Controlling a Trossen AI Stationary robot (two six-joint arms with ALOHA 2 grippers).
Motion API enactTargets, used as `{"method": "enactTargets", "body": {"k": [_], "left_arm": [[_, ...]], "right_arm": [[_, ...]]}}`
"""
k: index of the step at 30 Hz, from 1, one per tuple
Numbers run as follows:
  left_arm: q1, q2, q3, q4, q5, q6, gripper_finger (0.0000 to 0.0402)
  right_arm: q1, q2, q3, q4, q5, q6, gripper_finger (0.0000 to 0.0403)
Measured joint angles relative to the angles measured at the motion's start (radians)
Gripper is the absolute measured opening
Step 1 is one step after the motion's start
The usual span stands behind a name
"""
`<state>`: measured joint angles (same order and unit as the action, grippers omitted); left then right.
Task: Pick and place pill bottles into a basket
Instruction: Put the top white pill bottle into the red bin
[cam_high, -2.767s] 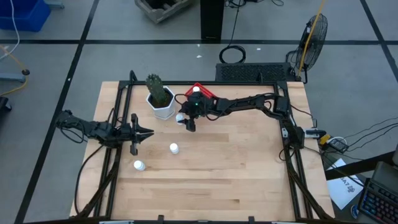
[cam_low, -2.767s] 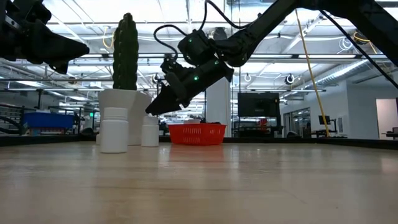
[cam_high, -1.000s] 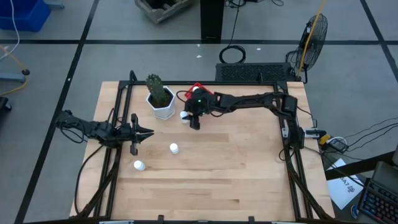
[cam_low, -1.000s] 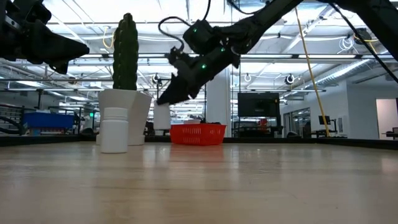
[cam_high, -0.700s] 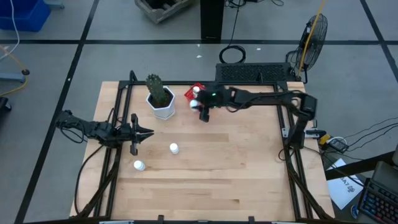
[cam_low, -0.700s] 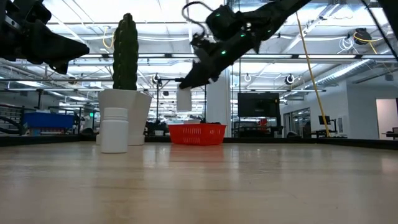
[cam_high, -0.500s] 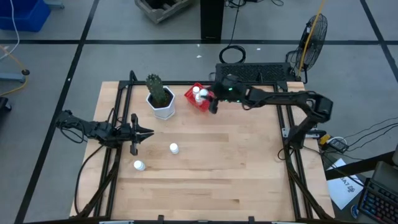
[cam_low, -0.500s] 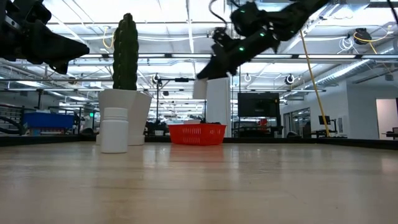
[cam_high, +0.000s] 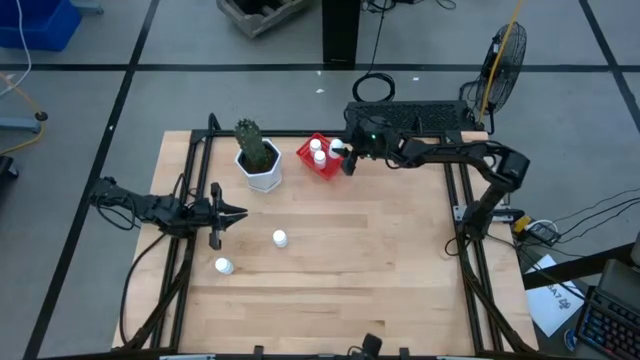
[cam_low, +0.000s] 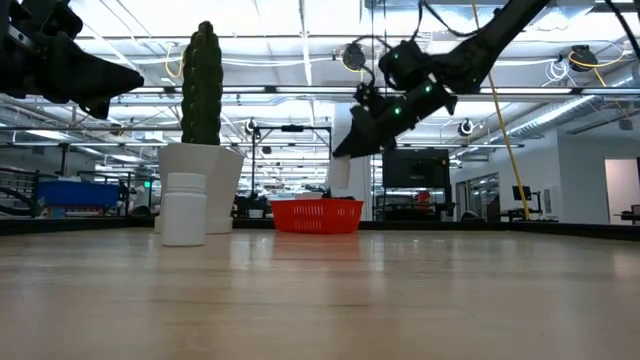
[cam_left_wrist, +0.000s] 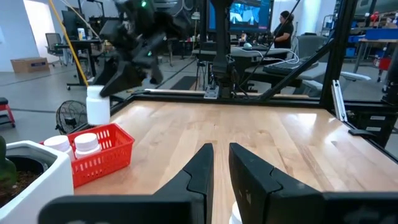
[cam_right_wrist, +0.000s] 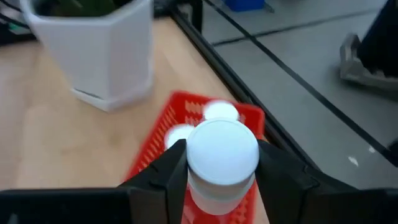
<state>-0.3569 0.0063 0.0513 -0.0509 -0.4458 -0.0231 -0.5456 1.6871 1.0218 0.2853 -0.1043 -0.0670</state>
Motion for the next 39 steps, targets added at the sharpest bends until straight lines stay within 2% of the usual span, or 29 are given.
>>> {"method": "enactTargets", "body": {"k": [20,23,39], "left_arm": [[0.0,0.0,0.0,0.0,0.0,0.0,0.0056],[0.0,0.0,0.0,0.0,0.0,0.0,0.0056],[0.0,0.0,0.0,0.0,0.0,0.0,0.0056]], "right_arm": [[-0.012,0.196,0.001,0.125,-0.031,0.039,0.0147],[-0.012,0.226,0.001,0.16,-0.062,0.054,0.0147],[-0.013,0.26,0.002,0.257,-0.056,0.023,0.0147]]}}
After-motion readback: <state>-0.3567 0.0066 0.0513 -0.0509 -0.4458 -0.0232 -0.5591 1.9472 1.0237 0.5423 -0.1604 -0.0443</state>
